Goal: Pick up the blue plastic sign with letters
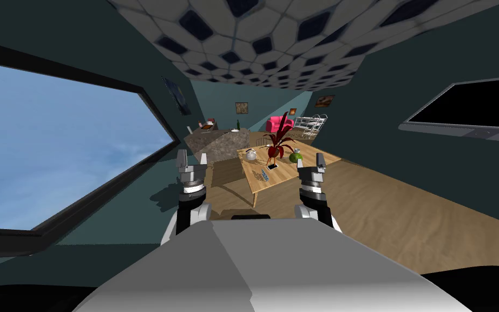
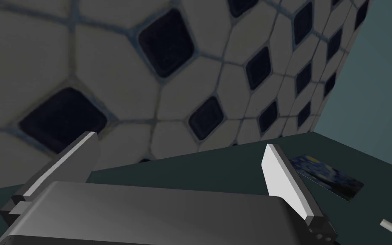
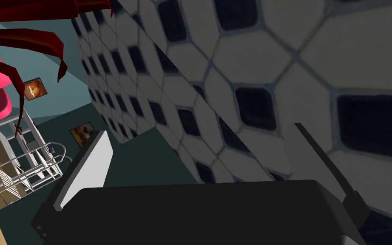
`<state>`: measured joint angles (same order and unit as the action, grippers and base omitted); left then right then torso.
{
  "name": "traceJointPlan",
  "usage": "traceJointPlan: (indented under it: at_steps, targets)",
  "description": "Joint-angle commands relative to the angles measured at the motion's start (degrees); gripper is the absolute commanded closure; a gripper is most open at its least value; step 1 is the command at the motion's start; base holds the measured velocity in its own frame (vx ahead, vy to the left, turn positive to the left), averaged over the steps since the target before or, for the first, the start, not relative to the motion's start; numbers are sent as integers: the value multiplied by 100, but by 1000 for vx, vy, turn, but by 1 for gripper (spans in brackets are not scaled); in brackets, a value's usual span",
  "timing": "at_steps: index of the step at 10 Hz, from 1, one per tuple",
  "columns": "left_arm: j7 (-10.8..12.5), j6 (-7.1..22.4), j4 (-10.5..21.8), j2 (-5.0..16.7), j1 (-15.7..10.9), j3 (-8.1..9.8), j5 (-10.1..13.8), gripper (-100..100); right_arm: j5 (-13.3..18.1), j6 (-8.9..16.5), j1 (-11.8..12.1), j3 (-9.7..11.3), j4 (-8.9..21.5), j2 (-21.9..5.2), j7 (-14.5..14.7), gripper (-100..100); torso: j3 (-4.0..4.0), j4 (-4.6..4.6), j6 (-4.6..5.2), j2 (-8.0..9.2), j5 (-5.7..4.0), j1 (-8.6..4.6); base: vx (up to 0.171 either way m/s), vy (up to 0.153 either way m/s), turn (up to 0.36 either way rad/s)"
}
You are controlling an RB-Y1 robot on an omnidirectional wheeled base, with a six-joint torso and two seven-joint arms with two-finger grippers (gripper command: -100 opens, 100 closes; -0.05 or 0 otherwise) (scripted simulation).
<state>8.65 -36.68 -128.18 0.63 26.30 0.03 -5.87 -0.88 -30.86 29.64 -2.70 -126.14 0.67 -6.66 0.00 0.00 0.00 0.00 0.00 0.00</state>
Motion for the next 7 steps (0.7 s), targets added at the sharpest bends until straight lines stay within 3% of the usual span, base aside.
traceJointPlan:
  at_steps: [1,7]
  targets:
    - [0,0,0,0,0,0,0,0,25,-22,10,27,58,-182,-2,-100,0,0,0,0,0,0,-11,1,26]
    - [0,0,0,0,-1,0,0,0,315,-207,162,281,589,-990,-64,-100,11,4,-1,20,-1,-2,-41,-2,76]
